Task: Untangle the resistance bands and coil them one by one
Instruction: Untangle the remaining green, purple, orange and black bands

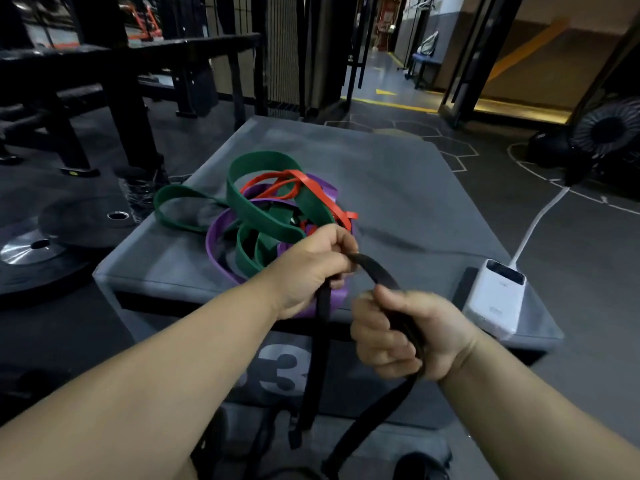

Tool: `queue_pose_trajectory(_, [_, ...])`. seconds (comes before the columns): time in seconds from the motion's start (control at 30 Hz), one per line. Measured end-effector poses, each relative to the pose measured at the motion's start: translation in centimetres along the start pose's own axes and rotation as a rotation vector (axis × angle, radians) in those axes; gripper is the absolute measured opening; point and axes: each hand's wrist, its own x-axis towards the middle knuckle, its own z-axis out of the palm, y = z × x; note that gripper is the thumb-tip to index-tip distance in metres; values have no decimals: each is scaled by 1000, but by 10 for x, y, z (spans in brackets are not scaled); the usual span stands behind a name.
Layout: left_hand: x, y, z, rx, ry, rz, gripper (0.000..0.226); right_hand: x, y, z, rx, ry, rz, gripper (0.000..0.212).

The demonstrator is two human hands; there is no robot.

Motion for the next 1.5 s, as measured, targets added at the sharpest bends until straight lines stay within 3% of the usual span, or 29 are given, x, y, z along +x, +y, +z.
queue_pose_trajectory(0.13, [0,-12,-5,281,-100,-16,20,-4,-22,3,91,-30,-221,27])
queue_pose_trajectory(0.2, [-1,-28,-5,563,-127,-95,16,-14,-38,3,124,10,-347,26])
queue_pose_trajectory(0.27, [-6,-42,-6,679,-213,-229,13,-28,-53,3,152,70,-500,21])
queue_pose_trajectory(0.33, [-11,-52,-5,656,-298,-282,9,-40,-62,2,104,250,-683,17])
queue_pose_trajectory(0.47, [-12,-52,2,630,-266,-289,10,-53,-68,-2,25,660,-914,9])
queue_pose_trajectory(0.63, [-19,-59,1,1133,-383,-509,48,-62,-73,1,-87,963,-1060,14])
queue_pose_trajectory(0.7, [-21,-60,4,1185,-362,-518,45,-65,-73,2,-234,1074,-1035,15])
queue_pose_trajectory(0.77, [-19,-58,9,1087,-286,-428,36,-63,-69,-2,-440,1229,-930,19])
queue_pose_trajectory(0.83, [-17,-52,16,933,-229,-285,30,-56,-58,-7,-566,1274,-769,21])
queue_pose_trajectory(1.03, [-24,-16,27,787,-231,18,15,-25,-9,-6,-599,1021,-436,16])
queue_pose_trajectory(1.13, [-20,-12,26,816,-135,129,14,-16,5,-1,-452,889,-296,10])
queue_pose_trajectory(1.23, [-16,-11,23,891,-17,203,12,-10,12,2,-382,856,-187,32])
queue_pose_trajectory(1.37, [-12,-11,11,930,49,170,13,-8,12,2,-464,864,-118,45])
queue_pose_trajectory(1.5, [-19,-8,7,783,-184,-13,52,-12,-1,2,-438,945,-158,40])
